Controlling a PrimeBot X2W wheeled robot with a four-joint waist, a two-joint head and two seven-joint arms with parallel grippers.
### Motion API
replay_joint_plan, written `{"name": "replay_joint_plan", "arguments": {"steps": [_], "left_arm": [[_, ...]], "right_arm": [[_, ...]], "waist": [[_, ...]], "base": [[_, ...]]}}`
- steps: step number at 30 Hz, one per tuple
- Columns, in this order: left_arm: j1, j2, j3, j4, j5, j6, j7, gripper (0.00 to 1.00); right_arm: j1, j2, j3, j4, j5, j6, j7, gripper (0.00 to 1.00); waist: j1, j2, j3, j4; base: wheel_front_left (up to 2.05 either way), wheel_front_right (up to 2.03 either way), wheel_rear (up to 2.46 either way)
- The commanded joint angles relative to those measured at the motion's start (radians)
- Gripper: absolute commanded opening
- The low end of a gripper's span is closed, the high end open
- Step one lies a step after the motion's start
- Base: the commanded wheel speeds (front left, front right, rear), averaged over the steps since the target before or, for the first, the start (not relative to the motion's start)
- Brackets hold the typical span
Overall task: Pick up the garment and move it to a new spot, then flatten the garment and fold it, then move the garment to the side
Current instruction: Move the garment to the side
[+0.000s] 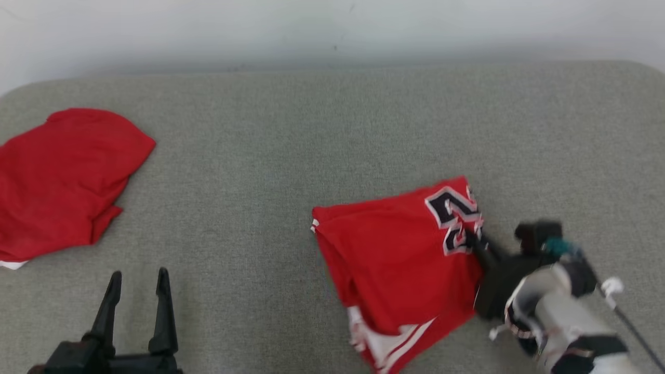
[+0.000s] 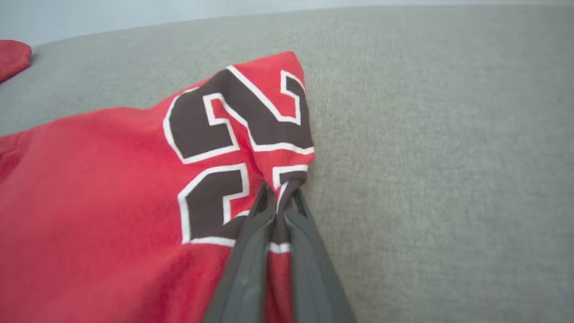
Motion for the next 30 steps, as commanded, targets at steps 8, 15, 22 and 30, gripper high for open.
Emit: {"name": "replay_joint_plan", "arguments": {"steps": [8,15,22,30], "left_arm": [[-0.109,-0.001,-0.053,-0.065,-0.027,-0.004,0.0,1.0],[-0.182,0.02,-0.044,-0.147,0.008,-0.013,0.0,1.0],[-0.197,0.083,-0.006,-0.221,0.028,-0.021,0.0,1.0],[-0.184,0.121,-0.012,-0.282,0.035,-0.028,0.0,1.0]], "right_arm": [[-0.262,-0.149,0.026,-0.044,0.027,-0.003,0.024,0.0],[-0.421,-0.314,0.022,-0.106,0.056,-0.003,0.037,0.0],[-0.495,-0.455,-0.008,-0.159,0.081,-0.003,0.037,0.0],[-0.538,-0.557,-0.061,-0.215,0.065,-0.003,0.062,0.0]], "waist": [[-0.0001,-0.0001,0.194,-0.028],[-0.0001,-0.0001,0.372,-0.111],[-0.0001,-0.0001,0.494,-0.226],[-0.0001,-0.0001,0.549,-0.293]], "base": [[0.0,0.0,0.0],[0.0,0.0,0.0],[0.0,0.0,0.0],[0.0,0.0,0.0]]}}
